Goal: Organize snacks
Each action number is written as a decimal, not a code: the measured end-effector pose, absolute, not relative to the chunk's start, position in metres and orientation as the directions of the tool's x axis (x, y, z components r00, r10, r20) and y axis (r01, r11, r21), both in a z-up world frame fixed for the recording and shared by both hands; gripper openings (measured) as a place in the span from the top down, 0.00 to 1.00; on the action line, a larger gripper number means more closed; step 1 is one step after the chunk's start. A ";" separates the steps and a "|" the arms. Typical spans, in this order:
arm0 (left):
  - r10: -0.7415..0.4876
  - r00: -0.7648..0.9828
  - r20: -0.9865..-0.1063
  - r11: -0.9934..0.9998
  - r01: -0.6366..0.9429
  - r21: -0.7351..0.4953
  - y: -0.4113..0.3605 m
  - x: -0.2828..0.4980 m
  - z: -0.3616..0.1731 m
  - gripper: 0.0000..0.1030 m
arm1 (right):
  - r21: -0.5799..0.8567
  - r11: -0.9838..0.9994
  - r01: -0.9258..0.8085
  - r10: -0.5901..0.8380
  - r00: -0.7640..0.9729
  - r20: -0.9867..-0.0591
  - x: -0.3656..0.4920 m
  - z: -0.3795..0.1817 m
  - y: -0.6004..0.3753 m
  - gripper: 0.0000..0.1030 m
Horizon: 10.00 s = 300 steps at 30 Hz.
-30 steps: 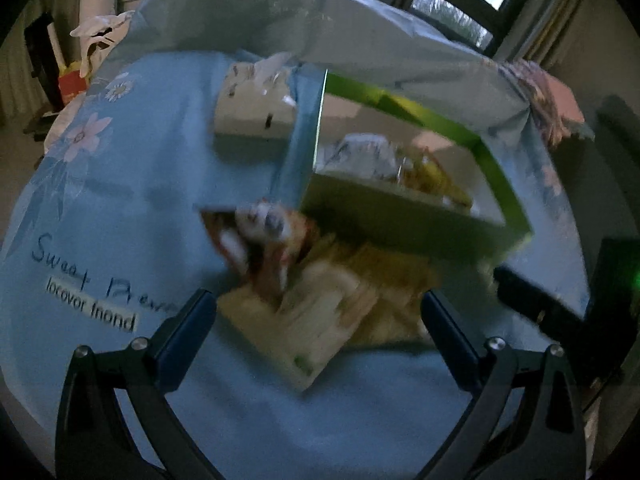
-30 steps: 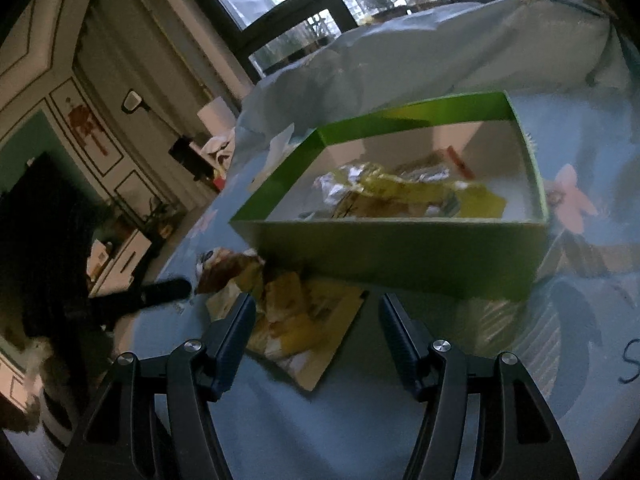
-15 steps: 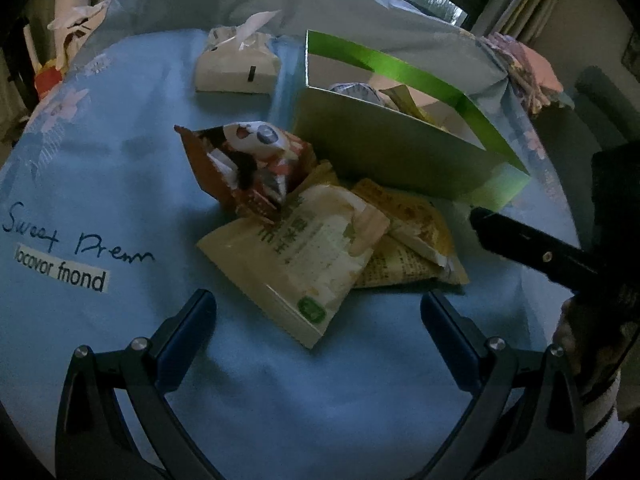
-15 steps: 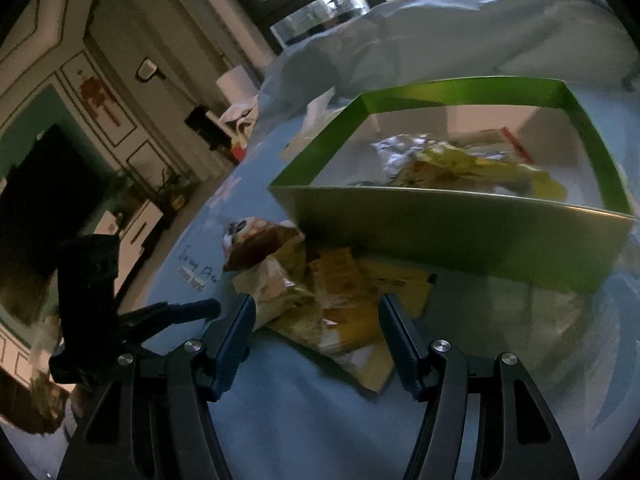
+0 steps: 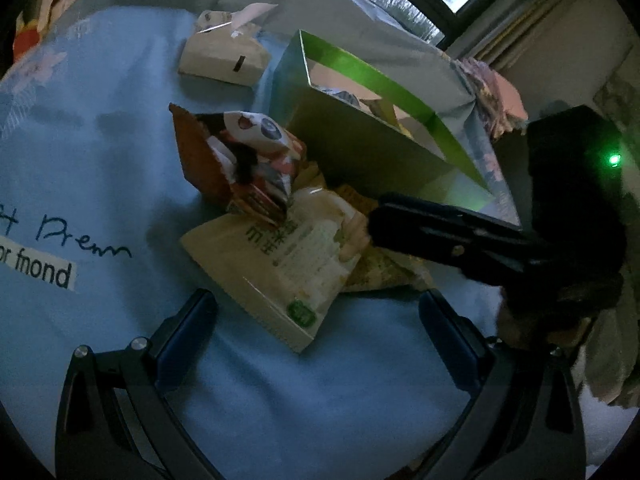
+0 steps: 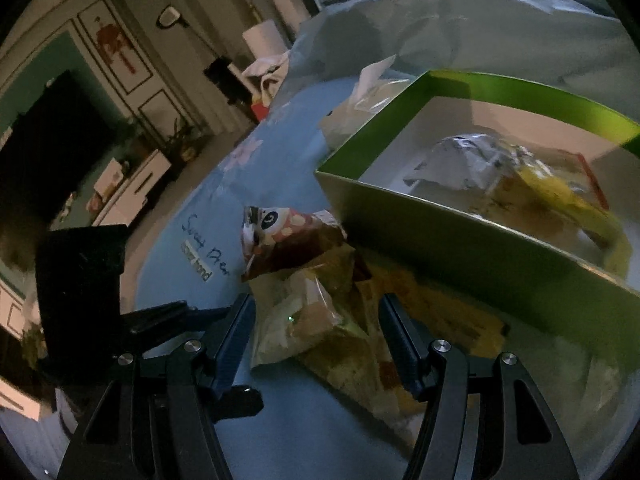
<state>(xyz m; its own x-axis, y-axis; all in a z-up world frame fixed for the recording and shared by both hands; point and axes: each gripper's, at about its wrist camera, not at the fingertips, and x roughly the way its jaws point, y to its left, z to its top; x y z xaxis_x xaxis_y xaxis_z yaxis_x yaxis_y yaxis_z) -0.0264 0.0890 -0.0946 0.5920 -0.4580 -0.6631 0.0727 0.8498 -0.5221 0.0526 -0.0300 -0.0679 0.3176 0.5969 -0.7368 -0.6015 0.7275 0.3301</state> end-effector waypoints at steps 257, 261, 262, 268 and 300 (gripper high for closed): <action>-0.165 0.696 -0.699 0.904 -0.177 -0.390 0.131 -0.001 -0.028 0.00 | 0.284 0.898 -0.337 0.436 0.591 -0.678 0.001 -0.029 -0.118 0.32; -0.188 0.682 -0.707 0.893 -0.181 -0.412 0.132 0.008 -0.037 0.00 | 0.263 0.890 -0.372 0.442 0.566 -0.696 0.003 -0.036 -0.102 0.32; -0.194 0.677 -0.710 0.890 -0.182 -0.417 0.132 0.011 -0.039 0.00 | 0.254 0.888 -0.383 0.442 0.562 -0.699 0.003 -0.038 -0.097 0.32; -0.246 0.648 -0.720 0.870 -0.180 -0.459 0.138 0.028 -0.053 0.02 | 0.131 0.868 -0.479 0.418 0.563 -0.714 0.009 -0.046 -0.058 0.32; -0.348 0.628 -0.696 0.829 -0.141 -0.541 0.151 0.045 -0.073 0.47 | 0.034 0.750 -0.661 0.431 0.448 -0.783 0.058 -0.087 0.022 0.77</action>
<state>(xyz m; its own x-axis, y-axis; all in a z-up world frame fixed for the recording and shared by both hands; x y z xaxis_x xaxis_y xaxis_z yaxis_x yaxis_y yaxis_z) 0.0453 0.1514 -0.0727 0.6279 -0.3478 -0.6963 -0.1414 0.8287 -0.5415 0.0575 0.0222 -0.0868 0.4479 0.4311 -0.7833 -0.6611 0.7495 0.0345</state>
